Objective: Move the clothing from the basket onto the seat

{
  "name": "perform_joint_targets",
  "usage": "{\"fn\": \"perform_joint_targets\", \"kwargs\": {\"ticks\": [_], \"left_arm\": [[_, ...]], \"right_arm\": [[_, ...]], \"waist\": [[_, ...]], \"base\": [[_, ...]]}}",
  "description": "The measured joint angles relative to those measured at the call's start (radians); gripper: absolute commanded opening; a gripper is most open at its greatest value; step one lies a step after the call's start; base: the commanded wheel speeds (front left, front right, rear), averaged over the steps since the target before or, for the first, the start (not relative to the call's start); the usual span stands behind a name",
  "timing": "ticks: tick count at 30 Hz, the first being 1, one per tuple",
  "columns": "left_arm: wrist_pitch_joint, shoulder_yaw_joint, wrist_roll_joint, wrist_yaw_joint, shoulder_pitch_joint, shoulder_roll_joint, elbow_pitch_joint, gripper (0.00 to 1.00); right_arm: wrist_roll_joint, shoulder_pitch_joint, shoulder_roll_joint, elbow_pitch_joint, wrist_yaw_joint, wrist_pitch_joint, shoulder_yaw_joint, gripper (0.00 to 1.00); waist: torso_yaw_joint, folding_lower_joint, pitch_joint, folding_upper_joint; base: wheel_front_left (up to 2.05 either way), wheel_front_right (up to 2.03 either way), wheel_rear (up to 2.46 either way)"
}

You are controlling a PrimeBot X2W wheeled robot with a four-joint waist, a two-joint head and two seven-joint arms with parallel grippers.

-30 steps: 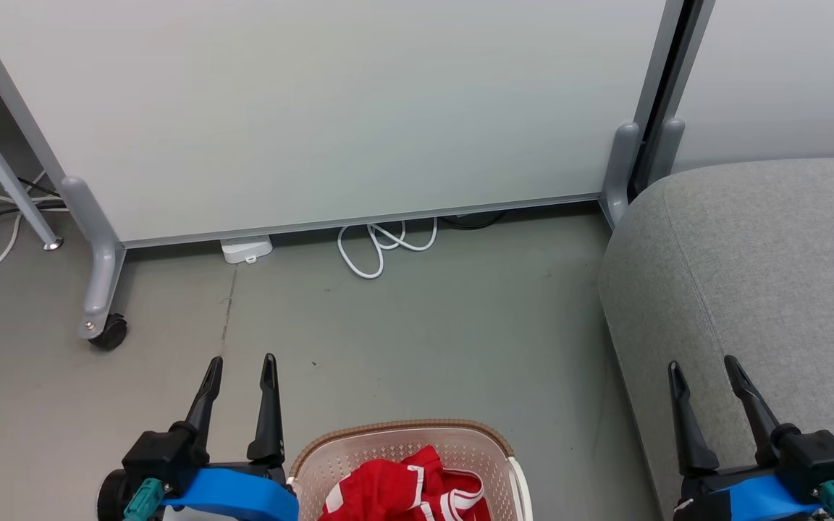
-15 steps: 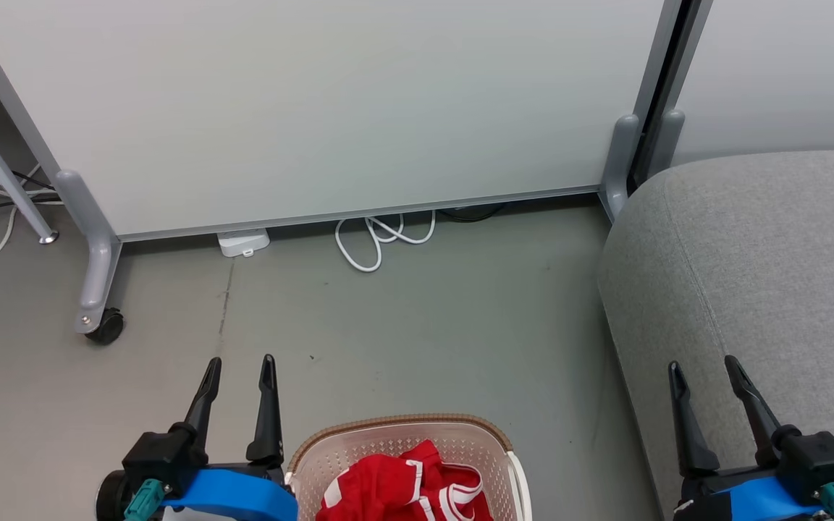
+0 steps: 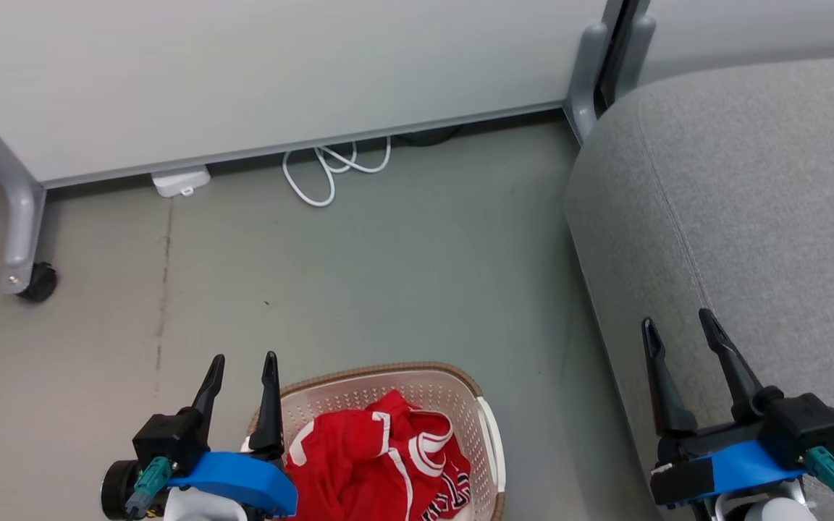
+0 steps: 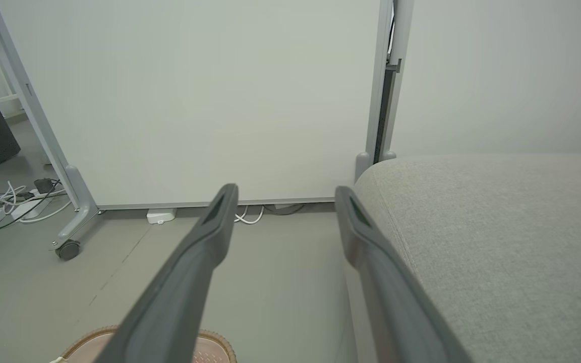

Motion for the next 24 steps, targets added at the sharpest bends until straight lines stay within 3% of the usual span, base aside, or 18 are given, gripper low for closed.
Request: {"fn": "perform_joint_targets", "kwargs": {"ticks": [24], "left_arm": [[0.015,-0.044,0.044,-0.023,-0.333,0.065,0.48,1.0]], "right_arm": [[0.072,-0.157,-0.001,-0.085,0.0,0.0,0.086,1.0]], "waist": [[-0.175,0.0002,0.419,0.0]], "base": [[0.0,0.0,0.0]]}}
